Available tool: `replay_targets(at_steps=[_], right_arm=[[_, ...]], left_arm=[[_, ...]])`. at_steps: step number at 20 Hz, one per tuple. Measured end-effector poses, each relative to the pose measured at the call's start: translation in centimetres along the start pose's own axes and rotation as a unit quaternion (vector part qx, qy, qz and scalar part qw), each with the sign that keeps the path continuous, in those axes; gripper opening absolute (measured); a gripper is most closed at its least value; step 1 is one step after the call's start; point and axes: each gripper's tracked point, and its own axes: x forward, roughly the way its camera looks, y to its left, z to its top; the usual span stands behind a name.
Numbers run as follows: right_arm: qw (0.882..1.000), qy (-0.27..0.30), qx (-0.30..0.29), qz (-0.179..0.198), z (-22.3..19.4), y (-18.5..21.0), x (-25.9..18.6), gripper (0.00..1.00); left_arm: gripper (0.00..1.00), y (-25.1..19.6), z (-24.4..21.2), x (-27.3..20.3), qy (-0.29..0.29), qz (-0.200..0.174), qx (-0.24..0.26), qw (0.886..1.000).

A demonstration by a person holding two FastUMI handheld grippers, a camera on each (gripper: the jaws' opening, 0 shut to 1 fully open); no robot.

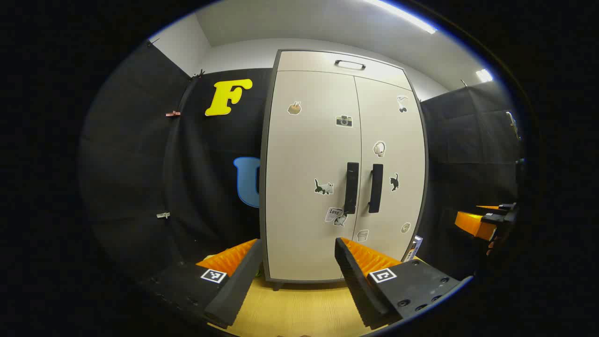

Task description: Open the right door of the double-door shoe cabinet with the right hand, and open the left door with the left hand.

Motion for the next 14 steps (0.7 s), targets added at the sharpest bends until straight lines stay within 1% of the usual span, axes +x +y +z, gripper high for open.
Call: replay_targets(at_steps=[2,6,10,14], right_arm=[[1.000,0.008,0.005,-0.008,-0.32,-0.21,0.11,0.98],[1.000,0.010,0.008,-0.013,-0.29,-0.40,0.28,0.98],[1.000,0.009,0.006,-0.006,-0.22,-0.11,0.31,0.98],[1.000,0.009,-0.001,0.005,-0.06,0.23,0.18,0.98]], left_arm=[[0.95,0.02,-0.20,0.15,0.002,0.001,0.001,1.000],[0.95,0.34,-0.60,0.41,0.007,0.004,0.001,1.000],[0.95,0.28,-0.82,0.74,0.010,0.002,-0.007,1.000],[0.95,0.16,-1.04,0.89,0.010,-0.001,-0.002,1.000]])
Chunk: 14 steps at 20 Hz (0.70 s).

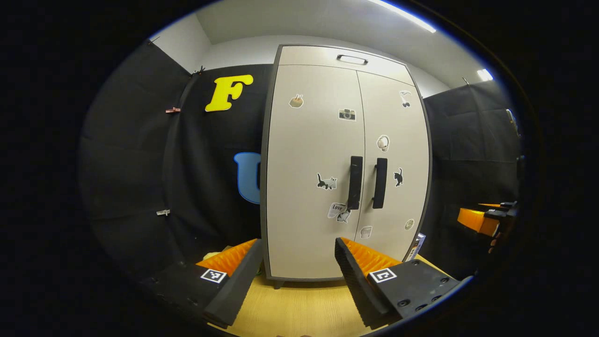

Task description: Open the right door of the double-door shoe cabinet with the right hand, and open the left door with the left hand.

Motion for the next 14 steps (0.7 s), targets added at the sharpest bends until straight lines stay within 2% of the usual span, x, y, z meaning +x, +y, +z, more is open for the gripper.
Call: replay_targets(at_steps=[8,14], right_arm=[[1.000,0.006,-0.009,0.010,0.1,1.3,0.8,0.98],[0.999,-0.006,-0.019,0.040,1.5,3.4,2.3,0.98]], left_arm=[[0.95,-0.2,-0.6,-0.5,0.003,0.001,0.011,1.000],[0.95,0.0,-1.4,-0.8,0.015,-0.002,-0.001,1.000]])
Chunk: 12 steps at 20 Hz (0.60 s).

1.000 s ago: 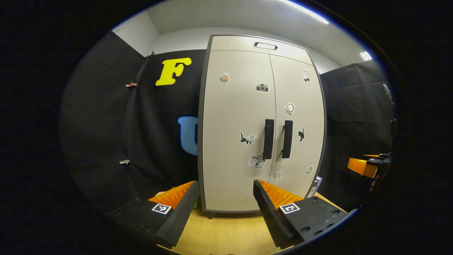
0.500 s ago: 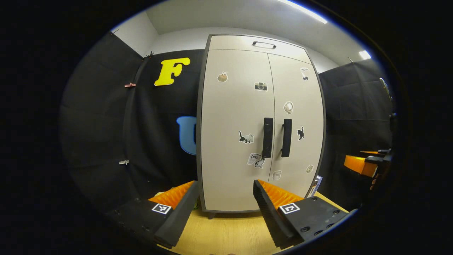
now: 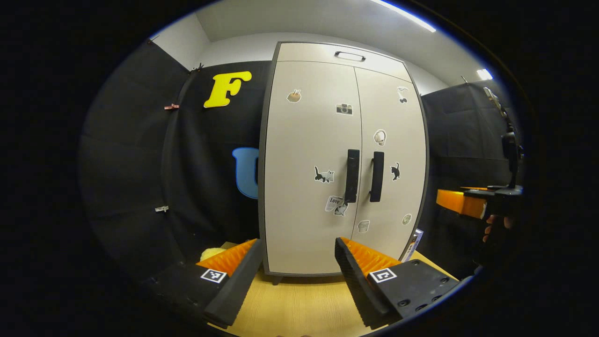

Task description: Open the right door of the double-door shoe cabinet with the right hand, and open the left door with the left hand.

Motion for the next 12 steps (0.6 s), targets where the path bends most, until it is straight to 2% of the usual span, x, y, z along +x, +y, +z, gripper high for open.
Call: replay_targets(at_steps=[6,12], right_arm=[[0.999,-0.033,0.001,0.039,2.6,2.8,3.2,0.98],[0.995,-0.082,-0.033,0.051,4.8,4.5,7.0,0.97]], left_arm=[[0.95,1.6,-0.5,-1.1,0.002,0.021,-0.002,1.000],[0.95,5.1,-2.3,-2.5,0.020,0.069,-0.010,0.997]])
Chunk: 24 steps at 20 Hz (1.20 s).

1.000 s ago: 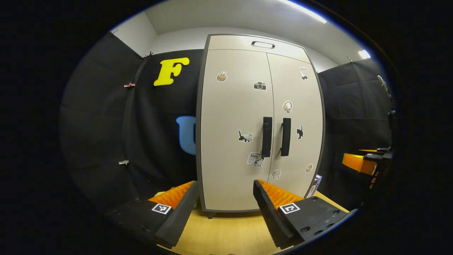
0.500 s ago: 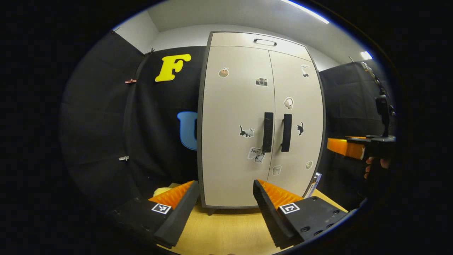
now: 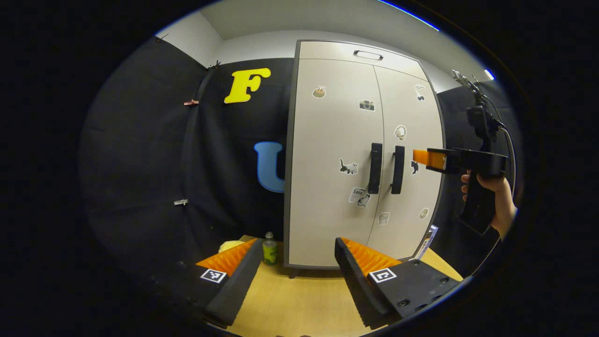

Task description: Open the right door of the double-door shoe cabinet with the right hand, and open the left door with the left hand.

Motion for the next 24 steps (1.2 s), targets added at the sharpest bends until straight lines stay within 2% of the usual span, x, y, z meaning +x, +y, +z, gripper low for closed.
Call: replay_targets(at_steps=[5,9,13,15,17,18,19,21,22,24], right_arm=[[1.000,0.026,0.000,0.007,-2.0,1.0,2.4,0.97],[0.998,0.060,0.005,0.010,-4.1,1.6,3.6,0.98],[0.996,0.087,0.019,0.008,-5.7,1.9,4.2,0.97],[0.996,0.085,0.022,-0.003,-5.4,1.7,4.4,0.92],[0.997,0.077,0.023,-0.007,-5.1,1.5,4.6,0.80],[0.996,0.081,0.029,-0.004,-5.2,1.8,4.7,0.67],[0.995,0.091,0.030,-0.004,-5.6,1.9,4.5,0.61],[0.994,0.102,0.047,0.008,-6.1,2.5,5.2,0.58],[0.994,0.099,0.053,0.005,-5.6,2.6,4.3,0.36],[0.993,0.101,0.056,0.005,-5.6,2.6,4.3,0.36]], left_arm=[[0.95,3.2,-1.8,-1.1,0.018,0.044,-0.033,0.998],[0.95,5.4,-2.5,-2.0,0.025,0.080,-0.027,0.996],[0.95,6.4,-2.5,-2.5,0.024,0.099,-0.028,0.994],[0.95,6.7,-2.6,-2.7,0.025,0.105,-0.025,0.994],[0.95,6.8,-2.4,-3.0,0.023,0.107,-0.022,0.994],[0.95,6.8,-2.4,-3.1,0.022,0.107,-0.020,0.994],[0.95,6.8,-2.3,-3.3,0.021,0.106,-0.018,0.994],[0.95,6.7,-2.1,-3.5,0.018,0.106,-0.009,0.994],[0.95,6.6,-2.0,-3.6,0.017,0.105,-0.007,0.994],[0.95,6.3,-1.9,-3.9,0.015,0.099,-0.007,0.995]])
